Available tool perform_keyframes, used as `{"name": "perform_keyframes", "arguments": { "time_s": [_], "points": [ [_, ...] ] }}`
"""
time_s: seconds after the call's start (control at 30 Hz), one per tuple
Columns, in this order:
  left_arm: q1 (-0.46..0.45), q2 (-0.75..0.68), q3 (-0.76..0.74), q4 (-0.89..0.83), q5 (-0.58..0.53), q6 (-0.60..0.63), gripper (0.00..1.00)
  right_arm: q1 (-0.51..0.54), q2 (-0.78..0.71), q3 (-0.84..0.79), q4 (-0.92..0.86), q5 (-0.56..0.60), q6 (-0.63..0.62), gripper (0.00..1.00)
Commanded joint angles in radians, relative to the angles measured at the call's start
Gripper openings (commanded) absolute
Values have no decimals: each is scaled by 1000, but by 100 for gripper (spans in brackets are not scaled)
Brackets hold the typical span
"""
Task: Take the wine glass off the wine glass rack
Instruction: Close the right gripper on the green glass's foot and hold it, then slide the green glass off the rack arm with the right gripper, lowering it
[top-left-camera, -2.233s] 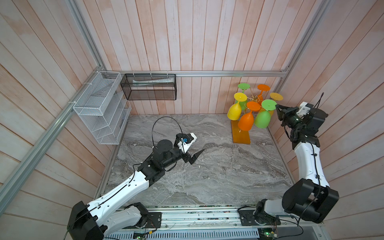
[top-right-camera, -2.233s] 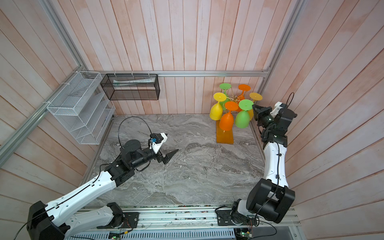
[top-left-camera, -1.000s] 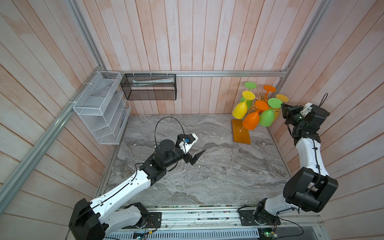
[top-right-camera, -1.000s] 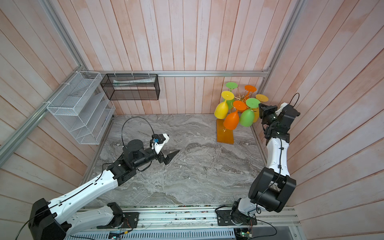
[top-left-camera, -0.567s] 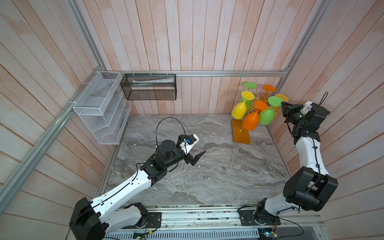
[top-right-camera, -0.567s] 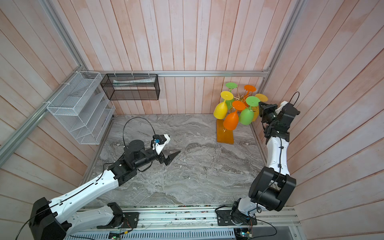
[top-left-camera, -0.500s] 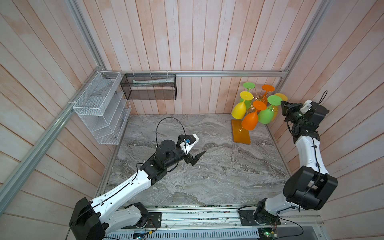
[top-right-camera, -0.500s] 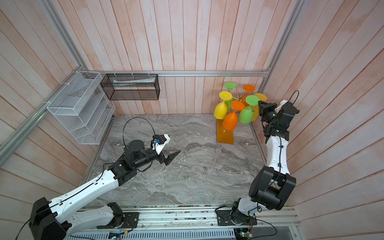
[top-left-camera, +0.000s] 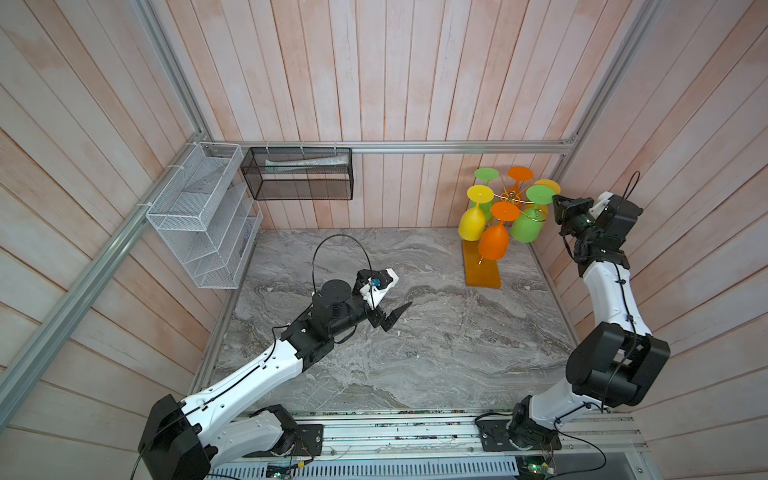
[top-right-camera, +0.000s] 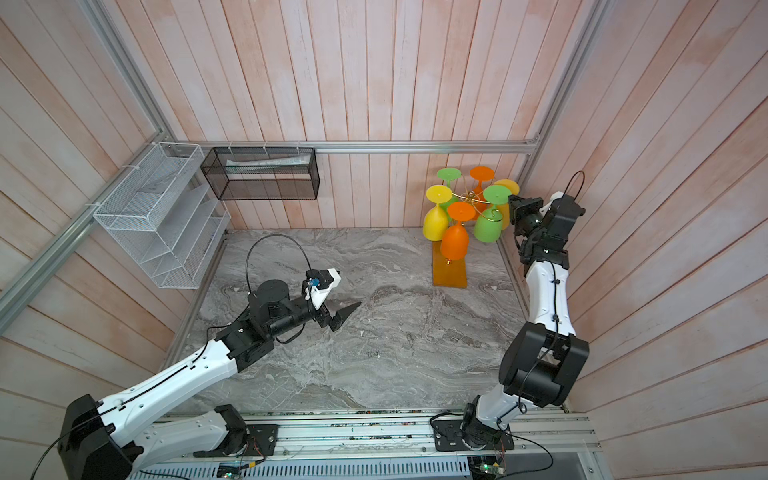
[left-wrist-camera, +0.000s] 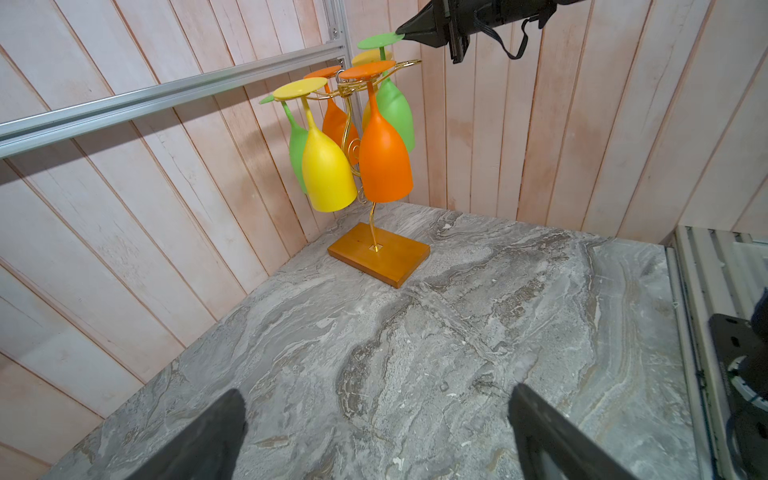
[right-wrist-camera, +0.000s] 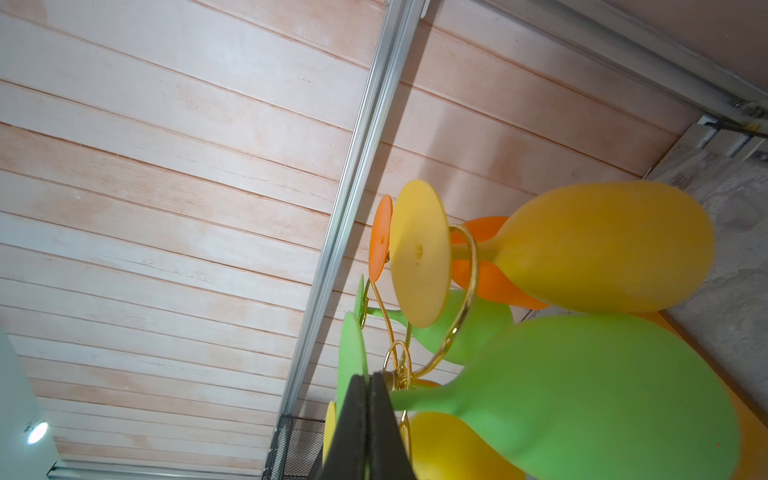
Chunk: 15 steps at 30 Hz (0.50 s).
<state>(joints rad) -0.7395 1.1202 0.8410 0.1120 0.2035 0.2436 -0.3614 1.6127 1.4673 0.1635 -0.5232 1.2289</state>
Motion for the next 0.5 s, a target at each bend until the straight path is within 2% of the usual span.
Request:
{"name": "perform_keyframes", "arguments": {
  "time_s": [0.0,0.47],
  "points": [
    [-4,10,-13,2,-7,10,100,-7,-23,6,9,24,-26,0],
    [-9,24,-13,5,-1,4,100,-101,-158,-154,23,-19,-19,0]
  ]
}}
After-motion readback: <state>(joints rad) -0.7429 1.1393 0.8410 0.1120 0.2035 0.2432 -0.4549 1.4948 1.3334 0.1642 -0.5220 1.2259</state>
